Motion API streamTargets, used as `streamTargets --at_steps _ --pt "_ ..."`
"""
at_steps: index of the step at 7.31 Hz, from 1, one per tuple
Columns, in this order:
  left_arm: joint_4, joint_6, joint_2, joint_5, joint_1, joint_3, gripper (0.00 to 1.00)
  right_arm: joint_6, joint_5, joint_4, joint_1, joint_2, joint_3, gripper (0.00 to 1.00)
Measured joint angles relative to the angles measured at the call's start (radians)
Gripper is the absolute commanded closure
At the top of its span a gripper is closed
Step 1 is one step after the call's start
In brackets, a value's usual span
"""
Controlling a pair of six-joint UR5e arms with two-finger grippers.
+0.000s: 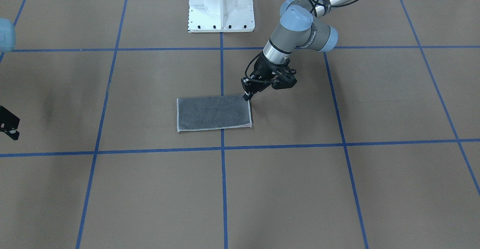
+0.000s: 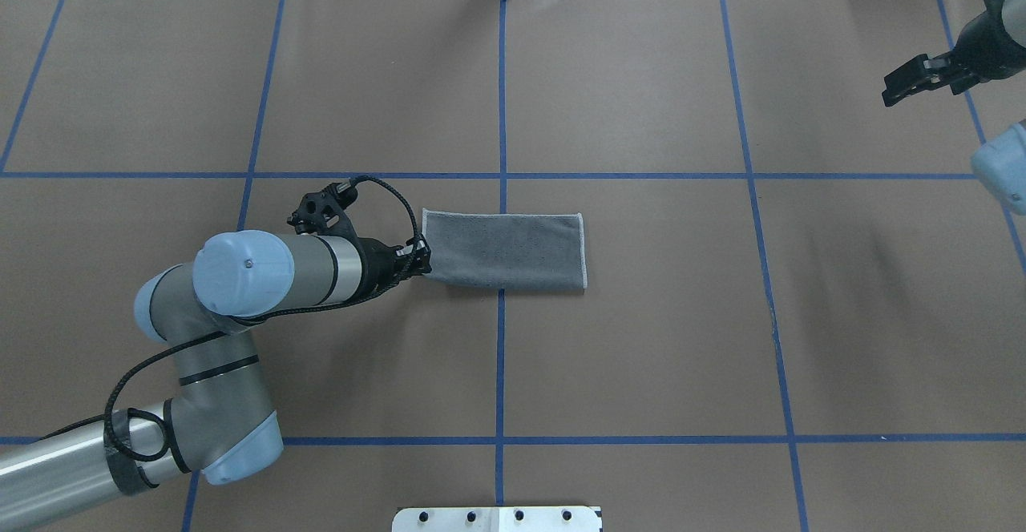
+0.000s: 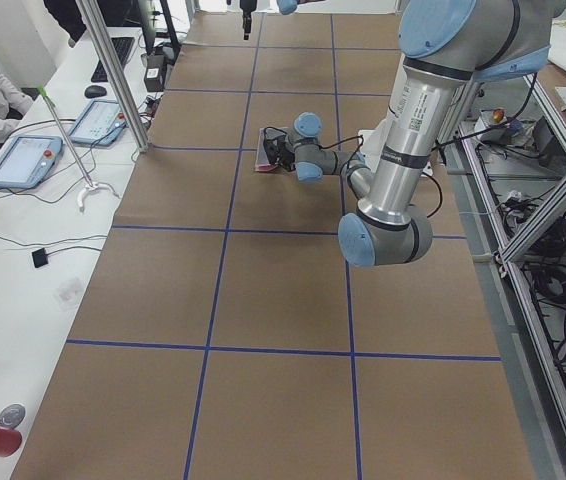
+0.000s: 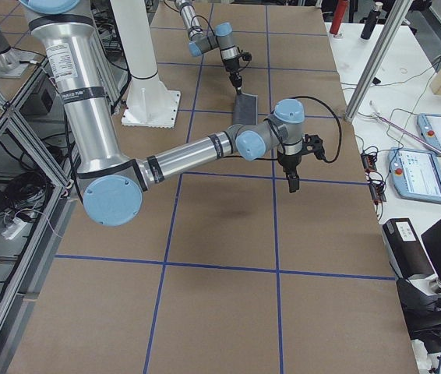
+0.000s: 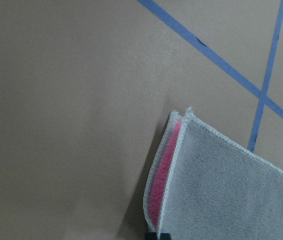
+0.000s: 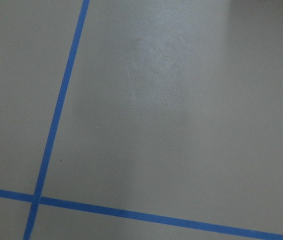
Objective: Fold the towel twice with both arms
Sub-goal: 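Lift the held end with the left gripper and fold it over the other end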
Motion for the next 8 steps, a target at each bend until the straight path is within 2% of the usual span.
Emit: streamTargets --at_steps 5,8 --pt "0.002 0.103 0.130 -0.005 -0.070 -0.102 1.00 -0.103 0.007 -0.005 0.060 -0.042 0.001 0.00" --pt "0.015 0.113 0.121 0.005 -0.044 -0.123 1.00 -0.104 0.005 -0.006 0.060 -0.042 0.000 0.00"
